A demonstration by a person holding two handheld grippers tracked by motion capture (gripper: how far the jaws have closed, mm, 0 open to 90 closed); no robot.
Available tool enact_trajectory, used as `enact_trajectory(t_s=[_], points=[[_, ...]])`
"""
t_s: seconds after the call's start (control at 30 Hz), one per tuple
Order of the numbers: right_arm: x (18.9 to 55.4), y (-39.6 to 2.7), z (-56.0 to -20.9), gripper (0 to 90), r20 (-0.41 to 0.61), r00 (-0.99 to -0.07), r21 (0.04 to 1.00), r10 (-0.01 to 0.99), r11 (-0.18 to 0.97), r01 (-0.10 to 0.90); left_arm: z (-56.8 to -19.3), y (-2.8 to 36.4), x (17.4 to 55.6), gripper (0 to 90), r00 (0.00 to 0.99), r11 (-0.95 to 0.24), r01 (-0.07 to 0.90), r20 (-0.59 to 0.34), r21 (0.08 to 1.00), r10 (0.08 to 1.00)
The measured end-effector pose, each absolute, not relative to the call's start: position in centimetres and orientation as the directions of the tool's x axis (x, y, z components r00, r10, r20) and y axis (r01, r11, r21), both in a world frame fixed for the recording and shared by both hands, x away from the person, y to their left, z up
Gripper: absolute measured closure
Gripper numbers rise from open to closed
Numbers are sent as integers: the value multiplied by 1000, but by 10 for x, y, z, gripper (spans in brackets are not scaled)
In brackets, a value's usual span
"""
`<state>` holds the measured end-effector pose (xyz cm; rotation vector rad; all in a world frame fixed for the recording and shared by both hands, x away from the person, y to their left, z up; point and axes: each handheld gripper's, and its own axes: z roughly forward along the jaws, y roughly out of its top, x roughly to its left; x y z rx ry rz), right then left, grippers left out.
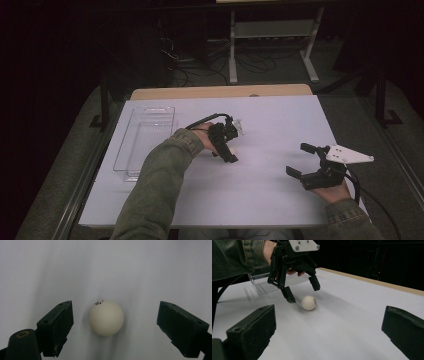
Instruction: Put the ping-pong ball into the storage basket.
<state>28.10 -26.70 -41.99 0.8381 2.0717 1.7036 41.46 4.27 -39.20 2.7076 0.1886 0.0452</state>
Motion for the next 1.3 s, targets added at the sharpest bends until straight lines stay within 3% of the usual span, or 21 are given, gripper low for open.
enact_trajectory(t_s=[0.1, 0.23, 0.6, 1.07, 1.3], points=[[281, -266, -420, 0, 114, -776, 964, 620, 118, 236, -394, 42, 415, 155, 991, -904, 118, 12, 411, 135], [281, -266, -420, 0, 112, -777, 965, 619, 117, 232, -399, 42, 416, 252, 992, -912, 111, 9, 394, 124], [282, -264, -421, 0, 108, -781, 963, 615, 131, 236, -405, 41, 417, 393, 989, -926, 116, 45, 359, 142], [282, -264, -421, 0, 105, -780, 963, 616, 134, 235, -408, 41, 419, 369, 987, -928, 117, 65, 353, 149], [282, -264, -422, 0, 106, -780, 963, 616, 134, 236, -408, 42, 421, 466, 986, -927, 120, 69, 356, 154]])
